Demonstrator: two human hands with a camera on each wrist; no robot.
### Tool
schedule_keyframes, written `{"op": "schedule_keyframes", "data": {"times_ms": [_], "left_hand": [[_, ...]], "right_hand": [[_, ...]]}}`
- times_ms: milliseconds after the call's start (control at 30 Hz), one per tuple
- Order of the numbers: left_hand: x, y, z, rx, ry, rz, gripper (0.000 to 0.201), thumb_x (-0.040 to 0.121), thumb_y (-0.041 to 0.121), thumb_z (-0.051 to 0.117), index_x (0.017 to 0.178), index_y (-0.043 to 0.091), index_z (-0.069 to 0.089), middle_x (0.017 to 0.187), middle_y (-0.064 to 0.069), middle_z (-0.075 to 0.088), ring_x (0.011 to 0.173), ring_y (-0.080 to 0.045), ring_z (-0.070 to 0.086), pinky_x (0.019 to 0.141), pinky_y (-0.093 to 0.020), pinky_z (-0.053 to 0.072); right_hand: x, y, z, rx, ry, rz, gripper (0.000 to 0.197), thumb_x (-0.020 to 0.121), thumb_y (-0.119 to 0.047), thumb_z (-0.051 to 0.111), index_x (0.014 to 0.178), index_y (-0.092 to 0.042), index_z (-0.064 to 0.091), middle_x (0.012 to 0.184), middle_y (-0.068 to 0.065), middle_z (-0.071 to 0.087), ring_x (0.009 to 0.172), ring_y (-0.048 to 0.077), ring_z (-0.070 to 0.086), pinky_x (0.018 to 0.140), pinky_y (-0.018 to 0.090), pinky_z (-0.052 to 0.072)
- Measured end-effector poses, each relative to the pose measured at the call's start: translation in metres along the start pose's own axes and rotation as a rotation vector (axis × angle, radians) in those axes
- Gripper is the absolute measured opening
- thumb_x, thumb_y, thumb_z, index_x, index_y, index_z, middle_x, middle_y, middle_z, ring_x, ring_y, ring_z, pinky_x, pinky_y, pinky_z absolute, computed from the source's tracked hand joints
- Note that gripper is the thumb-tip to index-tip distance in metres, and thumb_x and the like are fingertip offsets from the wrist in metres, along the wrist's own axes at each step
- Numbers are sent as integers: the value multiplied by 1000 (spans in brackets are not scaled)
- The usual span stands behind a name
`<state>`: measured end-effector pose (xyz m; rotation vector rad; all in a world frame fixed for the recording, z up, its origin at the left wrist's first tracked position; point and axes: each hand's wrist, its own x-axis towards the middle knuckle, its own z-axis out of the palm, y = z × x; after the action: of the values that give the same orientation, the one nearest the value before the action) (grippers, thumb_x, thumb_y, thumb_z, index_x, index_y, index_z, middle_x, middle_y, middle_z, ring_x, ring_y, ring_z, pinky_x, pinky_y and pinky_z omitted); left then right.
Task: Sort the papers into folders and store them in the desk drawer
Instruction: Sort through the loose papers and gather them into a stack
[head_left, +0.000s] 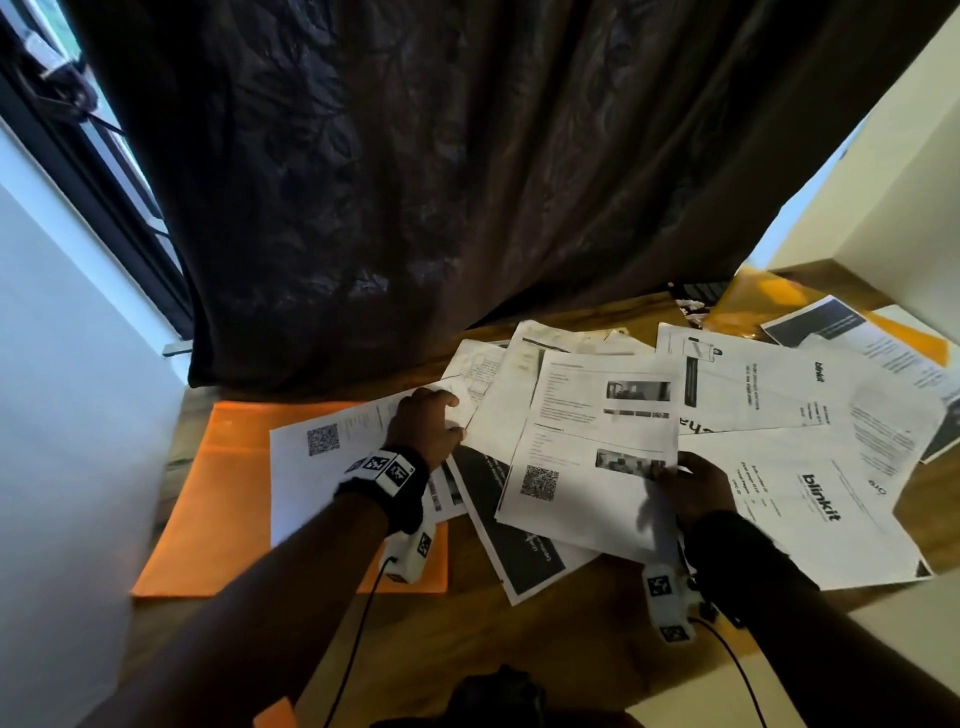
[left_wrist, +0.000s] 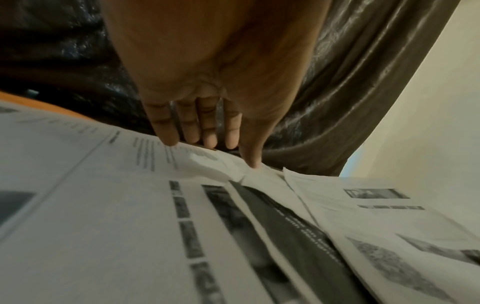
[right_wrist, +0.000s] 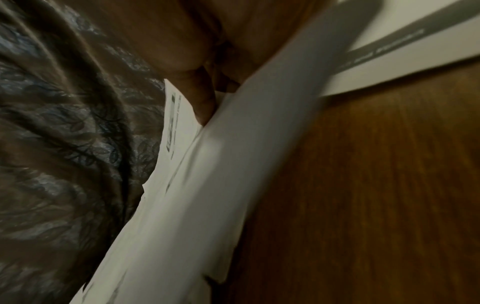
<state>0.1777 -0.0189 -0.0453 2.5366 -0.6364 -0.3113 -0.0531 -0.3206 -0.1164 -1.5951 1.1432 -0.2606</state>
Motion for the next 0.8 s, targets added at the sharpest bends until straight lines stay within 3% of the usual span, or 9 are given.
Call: {"op": "schedule_keyframes", "data": {"times_ms": [67,133,333,467,600,733,800], "left_hand": [[1,-7,-6,162,-64,-54,66,79,40,74,136,22,47,145,-5,40,132,-29,40,107,-48,39],[1,-11,-9,238,-109,-91,76,76,50,73,140,22,42,147,-6,35,133,-30,36,107,-50,38],[2,2,-2,218,-91,-1,67,82,60,59,135,20,49,144,-6,45,131,-28,42,108,-48,38],[12,20,14,239,-144,31,73,83,66,52,137,16,47,147,-8,44,134,-30,40,110,-48,37],[26,44,29,231,-161,-24,81,84,65,53,141,10,39,147,-16,40,135,-36,37,110,-47,34],[38,71,32,150,-181,-113,89,88,49,62,150,2,19,155,-26,20,141,-43,26,112,-48,31],[45,78,33,91,-181,-152,88,90,43,63,150,-2,17,155,-27,22,140,-42,30,111,-46,33]], "right_hand": [[-6,-4,3,-41,32,-16,32,63,-39,84,84,-19,71,75,12,74,73,37,71,68,59,57],[-22,-19,4,-107,81,-37,25,70,-33,83,83,-15,71,80,10,74,79,33,71,77,51,59],[-32,-28,1,-170,130,-21,23,77,-22,79,94,-8,71,89,14,72,82,28,66,76,36,54],[-31,-27,2,-187,118,-10,31,76,-23,80,101,-6,71,96,16,72,91,31,66,83,40,53],[-31,-23,3,-239,119,-21,32,79,-23,77,104,-5,71,101,15,72,98,32,66,88,39,51],[-31,-20,3,-222,114,-39,24,79,-24,77,95,-6,73,96,14,74,95,30,67,86,36,51],[-31,-21,3,-213,107,-45,21,80,-21,76,94,-6,73,96,14,73,93,28,66,83,33,49]]}}
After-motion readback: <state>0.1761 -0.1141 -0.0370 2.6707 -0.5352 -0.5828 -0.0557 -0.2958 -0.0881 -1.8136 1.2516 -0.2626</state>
